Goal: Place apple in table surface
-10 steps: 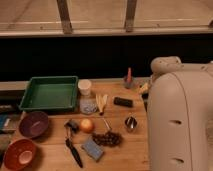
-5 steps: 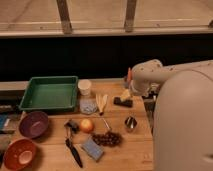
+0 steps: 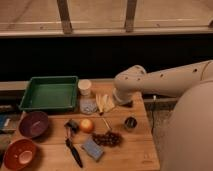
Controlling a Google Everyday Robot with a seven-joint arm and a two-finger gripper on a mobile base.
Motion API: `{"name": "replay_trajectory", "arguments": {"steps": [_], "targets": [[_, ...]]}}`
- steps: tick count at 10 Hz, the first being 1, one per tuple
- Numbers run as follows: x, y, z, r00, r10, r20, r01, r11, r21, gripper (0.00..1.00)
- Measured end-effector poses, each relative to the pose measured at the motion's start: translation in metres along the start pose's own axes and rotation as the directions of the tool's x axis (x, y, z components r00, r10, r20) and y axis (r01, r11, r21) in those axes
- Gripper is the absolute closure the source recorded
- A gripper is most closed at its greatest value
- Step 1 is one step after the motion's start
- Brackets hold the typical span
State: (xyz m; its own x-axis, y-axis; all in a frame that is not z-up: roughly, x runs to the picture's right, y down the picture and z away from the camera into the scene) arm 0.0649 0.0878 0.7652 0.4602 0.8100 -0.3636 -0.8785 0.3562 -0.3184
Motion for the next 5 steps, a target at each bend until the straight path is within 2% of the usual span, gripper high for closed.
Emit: {"name": "replay_trajectory", "arguments": {"steps": [4,5], "targets": [[0.0032,-0.0018,0.0025,1.000,0.006,-0.004,-0.006,1.000,-0.003,0.20],[0.0055,0.0000,0.0082,1.000,-0.001,-0.006,0.001,1.000,-0.024,0.20]]}}
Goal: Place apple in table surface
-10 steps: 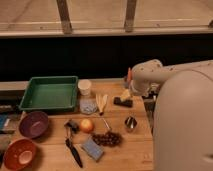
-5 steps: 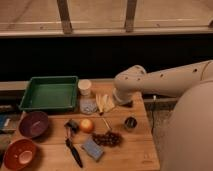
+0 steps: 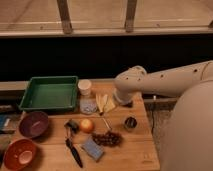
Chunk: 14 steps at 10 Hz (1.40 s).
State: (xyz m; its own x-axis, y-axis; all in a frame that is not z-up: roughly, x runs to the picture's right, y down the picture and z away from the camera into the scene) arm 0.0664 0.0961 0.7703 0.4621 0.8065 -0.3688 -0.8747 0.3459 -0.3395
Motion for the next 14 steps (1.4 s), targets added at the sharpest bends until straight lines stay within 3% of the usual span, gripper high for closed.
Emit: {"name": "replay_trajectory", "arguments": {"steps": [3,5,8,9,10,14], "targets": [[-0.021,0.034,0.015,0.996,-0.090,0.005,0.090,0.994,-0.063,0.20],[-0.039,0.068,0.025,0.986,-0.168,0.009,0.168,0.980,-0.111,0.20],[-0.041,0.120,0.040,0.953,-0.302,-0.006,0.296,0.937,-0.186,0.20],[-0.037,0.140,0.043,0.928,-0.372,-0.018,0.360,0.909,-0.213,0.20],[-0.037,0.153,0.043,0.914,-0.405,-0.019,0.391,0.893,-0.225,0.20],[-0.036,0.152,0.043,0.912,-0.409,-0.021,0.395,0.892,-0.222,0.20]]}}
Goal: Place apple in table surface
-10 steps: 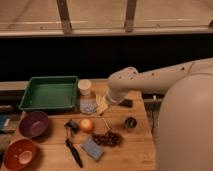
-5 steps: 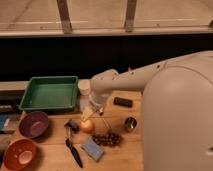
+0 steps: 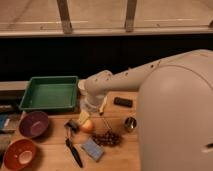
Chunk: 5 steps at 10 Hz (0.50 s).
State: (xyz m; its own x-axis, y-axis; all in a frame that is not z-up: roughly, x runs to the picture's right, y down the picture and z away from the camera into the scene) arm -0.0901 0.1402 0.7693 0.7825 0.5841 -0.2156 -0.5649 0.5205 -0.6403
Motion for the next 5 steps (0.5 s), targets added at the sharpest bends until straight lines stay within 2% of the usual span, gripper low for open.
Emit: {"name": "replay_trajectory", "arguments": {"steps": [2,5], "targets": [[0.000,0.004,0.010,1.000,-0.019,-0.016,0.019,1.000,-0.018,0.20],[-0.003,0.024,0.050,0.998,-0.057,-0.042,0.054,0.996,-0.065,0.20]]}}
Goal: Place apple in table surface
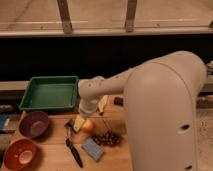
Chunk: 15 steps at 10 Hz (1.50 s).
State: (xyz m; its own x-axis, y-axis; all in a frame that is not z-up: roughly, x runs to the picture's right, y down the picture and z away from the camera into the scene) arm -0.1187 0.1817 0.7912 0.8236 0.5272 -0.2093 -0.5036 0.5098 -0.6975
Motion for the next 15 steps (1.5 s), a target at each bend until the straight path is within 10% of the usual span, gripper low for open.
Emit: {"name": "replay_trajectory", "arguments": {"steps": [7,15], "targets": [[0.003,0.011,0.038,0.999,-0.007,-0.049,0.005,0.999,-0.044,0.23],[0.007,0.015,0.039,0.999,-0.004,-0.054,0.004,1.000,-0.008,0.99]]}}
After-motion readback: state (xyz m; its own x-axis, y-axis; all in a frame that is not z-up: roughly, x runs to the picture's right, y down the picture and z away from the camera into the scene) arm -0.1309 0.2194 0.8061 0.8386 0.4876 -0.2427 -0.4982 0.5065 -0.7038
